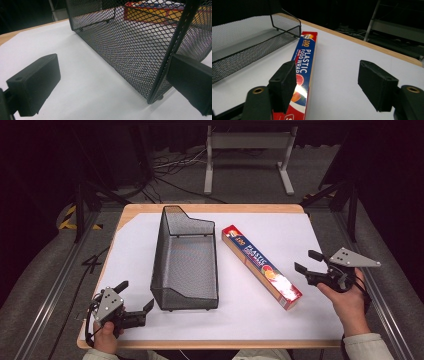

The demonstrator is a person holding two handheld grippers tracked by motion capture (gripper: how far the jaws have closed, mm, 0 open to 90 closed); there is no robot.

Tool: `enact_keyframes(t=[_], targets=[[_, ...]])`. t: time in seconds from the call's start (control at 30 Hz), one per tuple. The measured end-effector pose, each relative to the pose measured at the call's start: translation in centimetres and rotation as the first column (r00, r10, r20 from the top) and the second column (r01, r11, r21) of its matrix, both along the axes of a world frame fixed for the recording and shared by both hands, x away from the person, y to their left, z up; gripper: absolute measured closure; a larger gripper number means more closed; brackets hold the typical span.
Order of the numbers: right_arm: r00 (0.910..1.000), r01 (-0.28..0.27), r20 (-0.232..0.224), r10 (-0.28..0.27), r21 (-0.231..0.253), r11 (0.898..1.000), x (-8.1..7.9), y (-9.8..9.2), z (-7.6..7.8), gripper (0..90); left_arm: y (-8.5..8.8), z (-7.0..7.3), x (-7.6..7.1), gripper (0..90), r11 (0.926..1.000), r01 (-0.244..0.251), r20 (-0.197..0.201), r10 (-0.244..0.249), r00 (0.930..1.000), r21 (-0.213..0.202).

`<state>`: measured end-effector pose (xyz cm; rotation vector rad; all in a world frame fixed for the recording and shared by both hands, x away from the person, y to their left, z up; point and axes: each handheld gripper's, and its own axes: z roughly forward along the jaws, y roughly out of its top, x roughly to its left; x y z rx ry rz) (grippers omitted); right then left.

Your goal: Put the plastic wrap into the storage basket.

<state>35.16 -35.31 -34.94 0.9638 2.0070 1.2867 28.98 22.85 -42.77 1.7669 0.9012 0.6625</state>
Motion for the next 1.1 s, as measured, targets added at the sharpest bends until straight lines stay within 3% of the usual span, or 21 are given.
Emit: enact_keyframes(t=[0.07,0.3,0.4,0.5,0.57,0.8,0.9,1.1], targets=[[0.9997,0.004,-0.025,-0.005,-0.019,1.0,0.7,0.6,0.5,33.8,0.0,0.0,0.0,0.2,1.0,0.0,0.0,0.0,1.0,0.002],[0.9988,-0.044,-0.021,0.044,-0.038,0.998,1.8,2.3,1.5,36.4,0.0,0.0,0.0,0.2,1.0,-0.002,-0.001,0.002,1.0,-0.001],[0.9989,-0.038,-0.03,0.036,-0.058,0.998,2.2,3.1,2.0,35.5,0.0,0.0,0.0,0.2,1.0,-0.003,-0.001,0.003,1.0,-0.001],[0.9962,-0.047,-0.076,0.042,-0.069,0.996,2.9,3.9,2.5,35.5,0.0,0.0,0.0,0.1,1.0,-0.004,-0.001,0.004,1.0,0.001],[0.9931,-0.063,-0.102,0.058,-0.051,0.997,3.3,4.5,2.6,35.7,0.1,0.0,0.0,0.2,1.0,-0.006,0.001,0.006,1.0,-0.002],[0.9896,-0.074,-0.127,0.068,-0.048,0.996,4.6,6.1,3.0,31.5,0.1,0.0,0.0,0.2,1.0,-0.006,0.0,0.006,1.0,-0.003],[0.9874,-0.087,-0.137,0.079,-0.049,0.995,5.1,6.9,3.1,35.9,0.2,0.0,0.0,0.1,1.0,-0.006,0.0,0.006,1.0,-0.002],[0.9818,-0.073,-0.179,0.063,-0.05,0.996,5.9,8.4,2.9,34.4,0.2,0.0,0.0,0.1,1.0,-0.006,0.003,0.006,1.0,-0.002]])
